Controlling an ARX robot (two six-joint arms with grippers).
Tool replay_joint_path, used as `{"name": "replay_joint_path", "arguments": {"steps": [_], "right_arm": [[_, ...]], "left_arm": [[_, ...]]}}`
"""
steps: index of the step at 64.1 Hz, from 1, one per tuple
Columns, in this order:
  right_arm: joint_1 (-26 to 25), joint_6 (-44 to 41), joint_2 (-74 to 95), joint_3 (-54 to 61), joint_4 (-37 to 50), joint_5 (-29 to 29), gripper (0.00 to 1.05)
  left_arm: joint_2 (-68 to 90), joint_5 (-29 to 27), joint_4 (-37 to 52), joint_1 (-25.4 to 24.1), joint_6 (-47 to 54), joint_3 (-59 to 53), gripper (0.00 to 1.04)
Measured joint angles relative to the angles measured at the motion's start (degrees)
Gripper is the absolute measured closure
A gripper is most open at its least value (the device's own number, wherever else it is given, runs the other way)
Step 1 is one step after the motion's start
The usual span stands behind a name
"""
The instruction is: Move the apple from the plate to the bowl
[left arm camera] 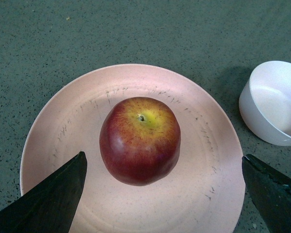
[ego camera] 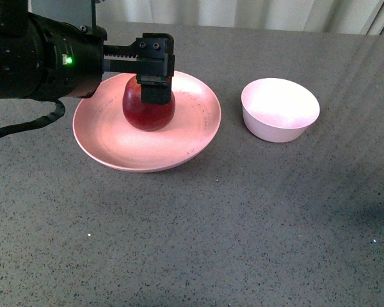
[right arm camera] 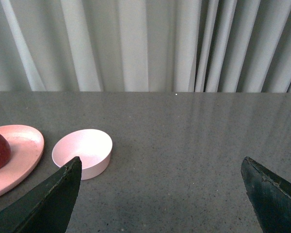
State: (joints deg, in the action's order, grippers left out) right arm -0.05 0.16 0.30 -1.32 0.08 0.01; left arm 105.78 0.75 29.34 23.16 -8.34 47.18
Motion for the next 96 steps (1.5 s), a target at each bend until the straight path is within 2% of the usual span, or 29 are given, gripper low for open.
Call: {"name": "replay_joint_path", "arguments": {"steps": [37,61,64,69,73,83,96], "right_arm": [[0.00,0.00,0.00,0.00,0.00,0.00,0.09],[0.00,0.00,0.00,0.00,0.00,0.00,0.09],[0.00,0.00,0.00,0.00,0.00,0.00,0.09],[0.00,0.00,0.00,0.00,0.00,0.00,0.09],[0.00,0.00,0.00,0.00,0.00,0.00,0.09],[0.00,0.00,0.00,0.00,0.00,0.00,0.09],[0.00,0.00,0.00,0.00,0.00,0.00,0.09]], "left_arm": [[10.71,-3.41,-4.37,0.28,0.96,10.54,0.09],[13.64,-5.31,-6.88,1.22,1.55,12.81,0.09],[13.92,-5.62,-6.97,1.25,1.79,12.81,0.13],[14.12,-6.10,-7.13,1.36,1.88,13.00,0.27],[14.12,-6.40,-7.26,1.49,1.95,13.05,0.32],[14.03,-6.62,-7.26,1.95,2.12,13.05,0.35],[10.88,-3.91,-8.00,4.55,2.14,13.77,0.35]]}}
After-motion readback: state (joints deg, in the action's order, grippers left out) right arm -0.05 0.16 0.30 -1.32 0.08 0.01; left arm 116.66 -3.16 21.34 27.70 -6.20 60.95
